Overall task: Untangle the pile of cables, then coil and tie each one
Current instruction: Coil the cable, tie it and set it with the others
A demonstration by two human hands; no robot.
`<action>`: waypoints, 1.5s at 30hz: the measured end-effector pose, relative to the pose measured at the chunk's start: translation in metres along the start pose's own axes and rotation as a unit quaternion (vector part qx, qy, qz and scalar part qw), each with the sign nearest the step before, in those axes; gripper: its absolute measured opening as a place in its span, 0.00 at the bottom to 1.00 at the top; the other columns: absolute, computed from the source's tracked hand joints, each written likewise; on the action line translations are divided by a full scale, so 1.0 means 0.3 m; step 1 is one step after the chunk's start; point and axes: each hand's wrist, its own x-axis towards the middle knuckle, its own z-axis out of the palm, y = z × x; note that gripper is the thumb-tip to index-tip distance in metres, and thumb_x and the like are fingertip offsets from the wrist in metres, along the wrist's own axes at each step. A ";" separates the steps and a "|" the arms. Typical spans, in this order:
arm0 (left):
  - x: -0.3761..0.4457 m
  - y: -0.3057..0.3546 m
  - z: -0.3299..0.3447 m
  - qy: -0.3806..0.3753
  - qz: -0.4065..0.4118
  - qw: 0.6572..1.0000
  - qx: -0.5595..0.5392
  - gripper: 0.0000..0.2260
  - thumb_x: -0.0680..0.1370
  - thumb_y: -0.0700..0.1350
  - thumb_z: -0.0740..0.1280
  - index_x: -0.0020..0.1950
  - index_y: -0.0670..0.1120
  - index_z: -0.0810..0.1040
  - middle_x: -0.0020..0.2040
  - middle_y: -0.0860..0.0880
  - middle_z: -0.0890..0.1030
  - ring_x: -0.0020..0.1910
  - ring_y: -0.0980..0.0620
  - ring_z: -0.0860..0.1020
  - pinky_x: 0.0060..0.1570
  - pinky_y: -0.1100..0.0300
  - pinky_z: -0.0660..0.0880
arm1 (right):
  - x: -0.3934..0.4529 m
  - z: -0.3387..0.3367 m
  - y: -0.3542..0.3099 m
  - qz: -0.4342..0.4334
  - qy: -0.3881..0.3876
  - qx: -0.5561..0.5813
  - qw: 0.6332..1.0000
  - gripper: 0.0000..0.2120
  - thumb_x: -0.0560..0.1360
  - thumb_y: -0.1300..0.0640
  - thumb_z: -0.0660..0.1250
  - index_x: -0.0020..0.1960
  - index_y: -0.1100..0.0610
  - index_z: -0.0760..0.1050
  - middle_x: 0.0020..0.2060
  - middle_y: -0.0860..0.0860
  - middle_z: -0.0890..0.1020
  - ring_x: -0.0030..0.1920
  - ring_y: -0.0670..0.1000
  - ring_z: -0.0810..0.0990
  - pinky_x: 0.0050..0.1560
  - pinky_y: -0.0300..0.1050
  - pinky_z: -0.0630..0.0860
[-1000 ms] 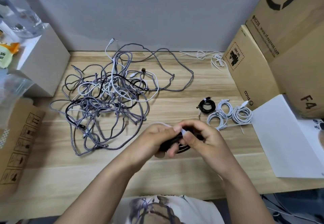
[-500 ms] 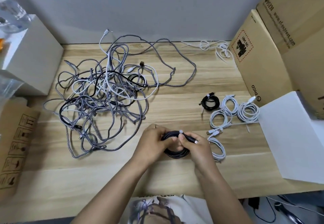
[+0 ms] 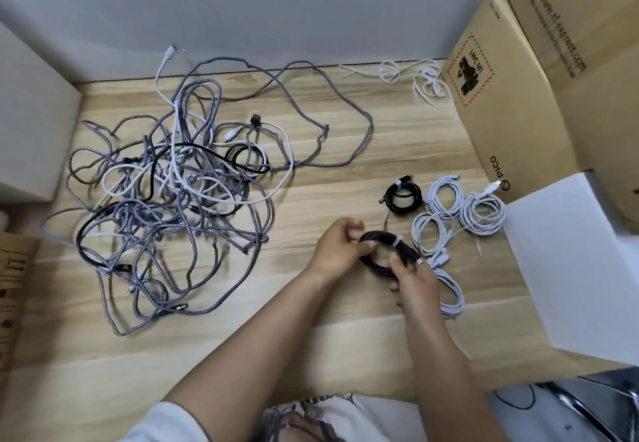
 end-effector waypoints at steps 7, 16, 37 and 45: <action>0.054 -0.024 0.044 -0.082 0.003 0.997 0.011 0.40 0.57 0.47 0.71 0.70 0.47 0.69 0.66 0.46 0.72 0.67 0.49 0.68 0.69 0.54 0.64 | 0.009 0.020 -0.005 0.034 0.024 0.132 0.990 0.16 0.76 0.72 0.61 0.63 0.66 0.67 0.40 0.53 0.76 0.32 0.45 0.75 0.30 0.30 0.74; -0.022 -0.024 -0.065 -0.051 0.108 0.990 0.070 0.15 0.73 0.38 0.66 0.60 0.44 0.75 0.58 0.44 0.78 0.57 0.51 0.76 0.61 0.55 0.72 | -0.117 0.026 -0.039 0.134 0.021 0.357 0.924 0.27 0.76 0.75 0.55 0.70 0.56 0.58 0.46 0.60 0.74 0.43 0.57 0.77 0.52 0.52 0.75; -0.157 -0.061 -0.439 -0.127 -0.085 0.868 -0.472 0.33 0.63 0.65 0.71 0.58 0.42 0.78 0.50 0.41 0.82 0.47 0.44 0.82 0.43 0.49 0.80 | -0.119 0.558 -0.184 -0.327 -0.286 -0.267 0.860 0.11 0.77 0.58 0.64 0.59 0.55 0.77 0.47 0.52 0.82 0.46 0.52 0.78 0.53 0.50 0.74; -0.139 0.070 -0.431 -0.210 -0.055 0.832 -0.511 0.32 0.53 0.45 0.83 0.51 0.33 0.78 0.52 0.37 0.79 0.51 0.44 0.81 0.48 0.48 0.80 | -0.232 0.365 -0.200 -0.392 -0.221 -0.181 0.874 0.10 0.74 0.54 0.64 0.46 0.57 0.83 0.36 0.50 0.83 0.37 0.45 0.77 0.45 0.44 0.73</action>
